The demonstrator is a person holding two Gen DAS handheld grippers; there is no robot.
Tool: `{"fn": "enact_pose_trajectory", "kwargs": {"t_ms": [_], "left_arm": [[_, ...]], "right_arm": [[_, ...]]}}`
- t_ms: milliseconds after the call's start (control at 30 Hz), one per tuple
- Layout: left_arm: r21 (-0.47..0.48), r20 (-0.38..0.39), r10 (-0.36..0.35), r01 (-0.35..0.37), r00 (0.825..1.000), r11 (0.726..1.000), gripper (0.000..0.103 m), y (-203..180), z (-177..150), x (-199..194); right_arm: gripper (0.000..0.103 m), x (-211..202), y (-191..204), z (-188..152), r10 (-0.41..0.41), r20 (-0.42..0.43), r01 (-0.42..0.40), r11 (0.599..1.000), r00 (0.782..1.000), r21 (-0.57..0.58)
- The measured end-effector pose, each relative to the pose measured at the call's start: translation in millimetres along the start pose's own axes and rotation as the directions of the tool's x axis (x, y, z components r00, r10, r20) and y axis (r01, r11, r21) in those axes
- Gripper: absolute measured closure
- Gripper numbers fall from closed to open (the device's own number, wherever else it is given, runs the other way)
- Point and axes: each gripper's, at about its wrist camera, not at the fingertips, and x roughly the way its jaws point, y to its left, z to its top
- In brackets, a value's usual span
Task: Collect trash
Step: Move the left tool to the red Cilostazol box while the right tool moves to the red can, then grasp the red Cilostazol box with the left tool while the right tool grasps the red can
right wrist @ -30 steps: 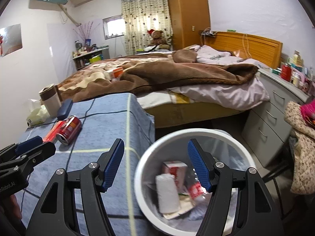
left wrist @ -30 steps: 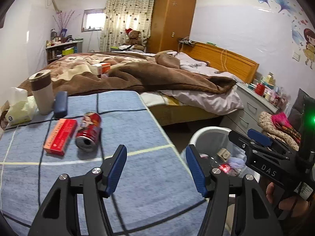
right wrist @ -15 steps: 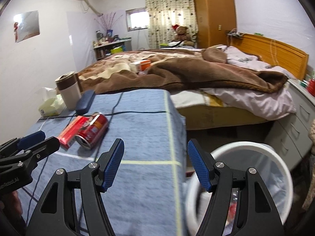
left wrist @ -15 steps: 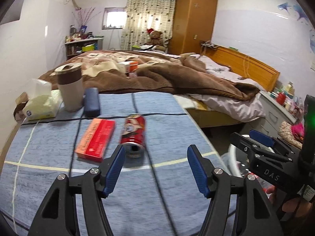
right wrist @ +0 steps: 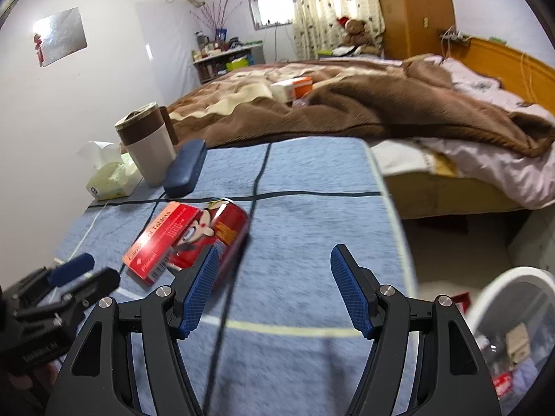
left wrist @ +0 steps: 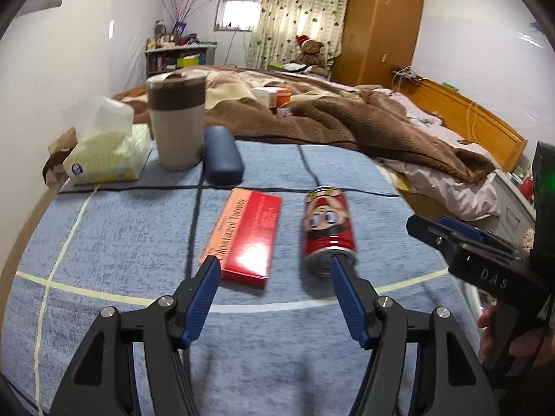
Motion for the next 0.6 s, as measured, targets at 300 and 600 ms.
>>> {"fn": "enact_pose_trajectory", "kwargs": {"t_ms": [300,600], "left_arm": [[0.0,-0.076,0.006,-0.006,0.997,1.0,0.034,21.1,2.9,30.7],[0.011,-0.097,0.002,-0.001,0.995,1.0,0.029,28.0,7.6,43.8]], "right_arm": [[0.034,48.0,17.8,15.3,0.07,-0.101,-0.067,0.997,0.992,0.034],[0.034,71.4,31.7,18.3,0.106,-0.182,-0.107,0.994,0.977,0.005]]}}
